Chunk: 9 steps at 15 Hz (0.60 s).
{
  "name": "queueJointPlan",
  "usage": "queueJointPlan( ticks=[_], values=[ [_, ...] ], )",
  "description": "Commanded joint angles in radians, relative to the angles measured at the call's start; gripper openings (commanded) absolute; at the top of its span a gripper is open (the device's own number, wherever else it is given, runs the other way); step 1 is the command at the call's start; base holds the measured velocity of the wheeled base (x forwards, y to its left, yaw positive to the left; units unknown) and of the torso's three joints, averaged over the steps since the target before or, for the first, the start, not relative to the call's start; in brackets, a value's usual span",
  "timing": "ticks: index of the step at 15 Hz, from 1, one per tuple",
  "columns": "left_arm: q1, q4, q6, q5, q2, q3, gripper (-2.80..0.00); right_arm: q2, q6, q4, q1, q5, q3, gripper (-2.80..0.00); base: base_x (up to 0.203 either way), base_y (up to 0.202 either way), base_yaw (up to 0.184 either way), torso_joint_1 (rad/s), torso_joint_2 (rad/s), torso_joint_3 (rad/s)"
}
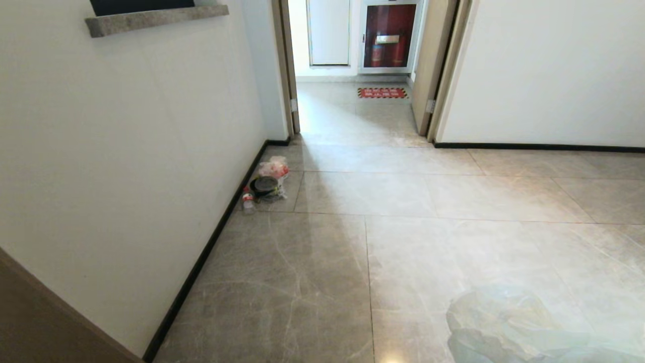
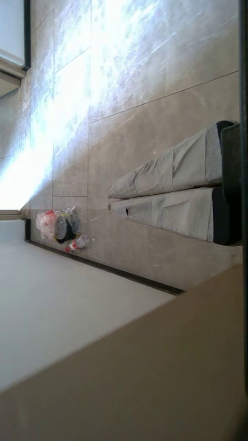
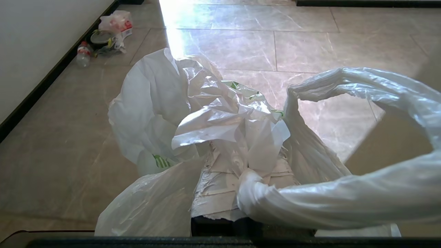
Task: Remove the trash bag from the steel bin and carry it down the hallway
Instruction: Put the trash bag at the door
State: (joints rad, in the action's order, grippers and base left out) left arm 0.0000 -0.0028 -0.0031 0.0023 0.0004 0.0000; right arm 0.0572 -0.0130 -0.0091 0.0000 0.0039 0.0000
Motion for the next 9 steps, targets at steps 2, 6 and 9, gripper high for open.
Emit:
queueJointPlan(
  ticks=[2,6,9],
  values=[
    [0.0,0.0,0.0,-0.001,-0.002,0.002,-2.8,0.001,-0.001,0.0,0.0,0.001,0.002,-2.8,0.193,0.0,0.001,0.0,0.0,0.003],
    [0.0,0.0,0.0,0.001,-0.002,0.002,-2.8,0.001,-0.002,0.0,0.0,0.001,0.002,-2.8,0.194,0.0,0.001,0.004,0.0,0.001],
    [0.0,0.0,0.0,0.001,-0.002,0.002,-2.8,0.001,-0.001,0.0,0.0,0.001,0.002,-2.8,0.195,0.0,0.001,0.002,0.01,0.004]
  ],
)
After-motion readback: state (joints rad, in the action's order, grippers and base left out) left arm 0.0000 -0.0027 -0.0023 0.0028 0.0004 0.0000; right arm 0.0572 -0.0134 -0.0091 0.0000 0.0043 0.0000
